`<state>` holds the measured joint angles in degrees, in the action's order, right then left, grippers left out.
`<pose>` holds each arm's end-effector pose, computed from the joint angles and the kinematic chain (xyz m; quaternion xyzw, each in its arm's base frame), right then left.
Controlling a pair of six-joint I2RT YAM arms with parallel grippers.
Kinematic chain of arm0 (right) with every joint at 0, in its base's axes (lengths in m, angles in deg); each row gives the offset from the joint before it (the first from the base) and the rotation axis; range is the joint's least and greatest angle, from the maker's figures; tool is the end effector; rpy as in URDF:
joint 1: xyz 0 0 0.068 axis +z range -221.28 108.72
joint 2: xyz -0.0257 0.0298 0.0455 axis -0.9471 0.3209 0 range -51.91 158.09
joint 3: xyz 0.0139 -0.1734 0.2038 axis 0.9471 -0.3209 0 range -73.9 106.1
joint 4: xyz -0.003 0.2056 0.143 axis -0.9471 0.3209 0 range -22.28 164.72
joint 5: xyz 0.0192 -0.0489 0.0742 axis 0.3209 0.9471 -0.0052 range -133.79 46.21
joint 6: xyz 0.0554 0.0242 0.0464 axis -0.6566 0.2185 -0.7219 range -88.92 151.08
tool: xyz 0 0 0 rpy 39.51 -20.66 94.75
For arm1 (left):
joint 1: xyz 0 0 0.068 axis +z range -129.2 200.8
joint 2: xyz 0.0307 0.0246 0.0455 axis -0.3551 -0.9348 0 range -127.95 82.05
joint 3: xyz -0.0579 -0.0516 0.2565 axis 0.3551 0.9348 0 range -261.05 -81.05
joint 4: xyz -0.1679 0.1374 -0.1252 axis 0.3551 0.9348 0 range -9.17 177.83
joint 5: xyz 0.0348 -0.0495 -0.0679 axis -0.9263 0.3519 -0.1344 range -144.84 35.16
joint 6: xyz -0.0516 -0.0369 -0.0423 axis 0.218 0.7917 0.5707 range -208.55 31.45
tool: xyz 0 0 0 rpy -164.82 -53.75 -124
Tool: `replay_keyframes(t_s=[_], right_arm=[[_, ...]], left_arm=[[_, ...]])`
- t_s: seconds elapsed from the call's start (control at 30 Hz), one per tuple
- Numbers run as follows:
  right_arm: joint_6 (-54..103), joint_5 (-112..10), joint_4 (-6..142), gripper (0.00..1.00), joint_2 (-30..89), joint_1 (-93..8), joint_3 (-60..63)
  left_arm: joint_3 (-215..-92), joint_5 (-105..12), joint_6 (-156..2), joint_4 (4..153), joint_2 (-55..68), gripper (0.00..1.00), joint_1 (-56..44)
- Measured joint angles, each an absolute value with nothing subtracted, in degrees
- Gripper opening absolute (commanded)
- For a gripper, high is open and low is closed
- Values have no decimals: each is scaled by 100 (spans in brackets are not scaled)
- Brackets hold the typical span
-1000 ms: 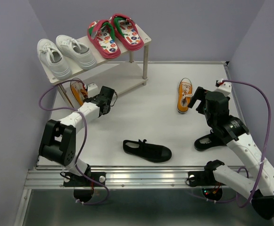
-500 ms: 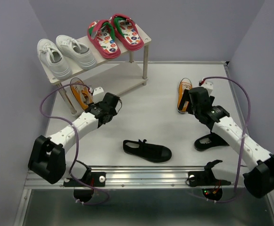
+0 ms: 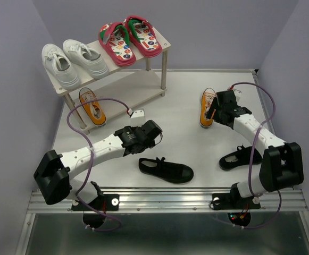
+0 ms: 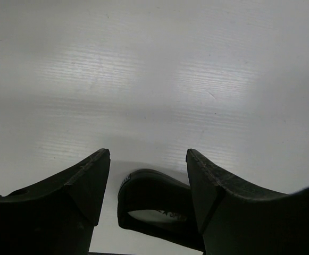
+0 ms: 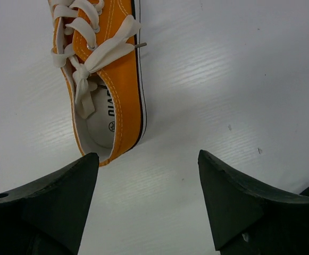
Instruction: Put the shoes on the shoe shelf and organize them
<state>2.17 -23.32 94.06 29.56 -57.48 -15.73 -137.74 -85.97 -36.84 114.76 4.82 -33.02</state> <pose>0.3032 0.0512 0.2301 0.1822 0.9076 -0.0317 0.3769 0.1907 -0.2042 0.2352 -0.0649 0.9188 -0.0792 0.3813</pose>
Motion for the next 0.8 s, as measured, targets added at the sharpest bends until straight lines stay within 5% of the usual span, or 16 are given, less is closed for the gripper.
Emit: replay_keyframes(t_s=[0.2, 0.3, 0.4, 0.43, 0.8], right_arm=[[265, -2472, 9120, 79, 3725, -5886, -1365], [263, -2513, 8978, 64, 4182, -5901, -1195], [259, -2559, 8858, 22, 4615, -5925, -1026], [226, -2592, 8792, 1, 4772, -5927, -989], [475, -2393, 8814, 1, 4357, -4474, -1107]], left_arm=[[-14178, -8659, -3700, 11575, 465, 70, -3390], [-14349, -8731, -3717, 11625, 489, 71, -3387], [-14487, -8853, -3732, 11730, 567, 71, -3390], [-14519, -8882, -3735, 11769, 602, 71, -3390], [-14729, -9308, -3721, 12082, 1136, 71, -3383]])
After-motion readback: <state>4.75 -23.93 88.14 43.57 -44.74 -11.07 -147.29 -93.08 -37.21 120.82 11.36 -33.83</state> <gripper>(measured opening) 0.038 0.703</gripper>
